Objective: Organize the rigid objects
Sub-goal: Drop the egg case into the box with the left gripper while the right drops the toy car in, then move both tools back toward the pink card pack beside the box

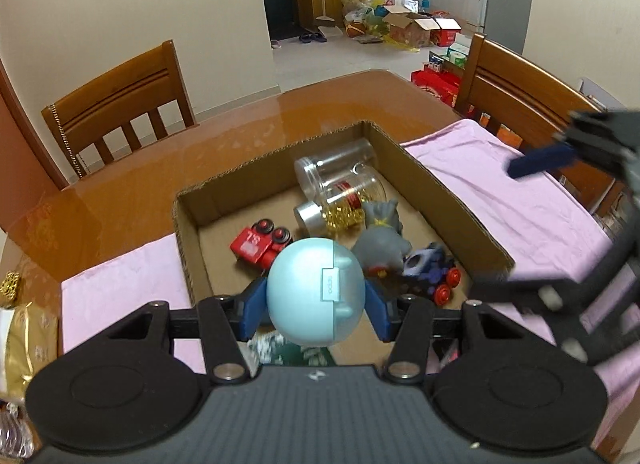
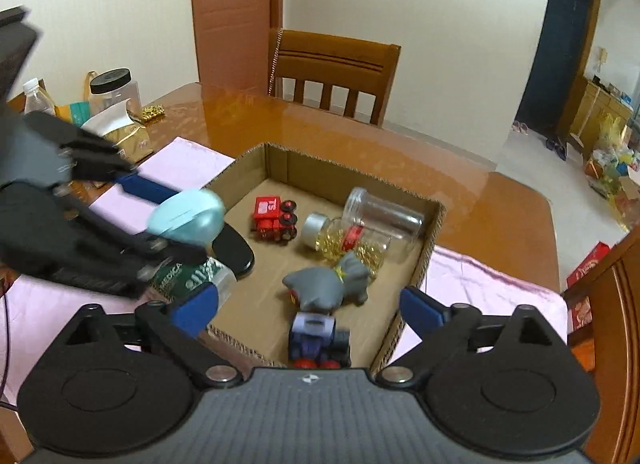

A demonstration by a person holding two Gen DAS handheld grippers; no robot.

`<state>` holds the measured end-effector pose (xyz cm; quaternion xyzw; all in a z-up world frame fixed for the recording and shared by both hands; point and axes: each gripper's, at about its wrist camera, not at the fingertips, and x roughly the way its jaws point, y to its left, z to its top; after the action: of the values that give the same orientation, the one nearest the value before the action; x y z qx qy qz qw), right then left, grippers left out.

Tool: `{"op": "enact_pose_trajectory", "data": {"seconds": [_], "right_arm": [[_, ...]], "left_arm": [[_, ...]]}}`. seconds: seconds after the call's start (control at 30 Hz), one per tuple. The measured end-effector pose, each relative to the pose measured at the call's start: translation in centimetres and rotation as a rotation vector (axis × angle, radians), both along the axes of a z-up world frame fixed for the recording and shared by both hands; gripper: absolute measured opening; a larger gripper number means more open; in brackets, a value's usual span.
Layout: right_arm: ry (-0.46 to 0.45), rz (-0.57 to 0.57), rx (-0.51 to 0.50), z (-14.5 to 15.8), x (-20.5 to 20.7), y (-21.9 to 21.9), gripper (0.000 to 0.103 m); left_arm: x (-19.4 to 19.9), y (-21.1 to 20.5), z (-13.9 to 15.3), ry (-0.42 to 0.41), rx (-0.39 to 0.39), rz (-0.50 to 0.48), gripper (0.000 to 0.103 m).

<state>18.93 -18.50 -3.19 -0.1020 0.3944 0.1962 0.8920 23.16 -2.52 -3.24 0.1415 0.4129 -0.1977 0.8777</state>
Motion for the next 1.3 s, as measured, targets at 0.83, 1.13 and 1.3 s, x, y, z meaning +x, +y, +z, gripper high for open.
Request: {"op": "enact_pose_trajectory", "data": {"seconds": [0.83,1.13,1.3], "right_arm": [[0.093,-0.127,0.013,-2.7,-4.5,-2.6,0.103],[0.121,-0.152,0.005,-4.5,-5.7,-2.8,0.103],[0.142,-0.15,0.014,-6.0,-6.4,-2.6,0.103]], "left_arm": [[4.7,-1.7,-2.4,-0.029,0.043,0.097,0.102],[2.1,-0.7,-0.7,-0.057,0.015,0.118,0.102],[-0.3,0.3,0.0,-0.081,-0.006,0.169,0.102]]}}
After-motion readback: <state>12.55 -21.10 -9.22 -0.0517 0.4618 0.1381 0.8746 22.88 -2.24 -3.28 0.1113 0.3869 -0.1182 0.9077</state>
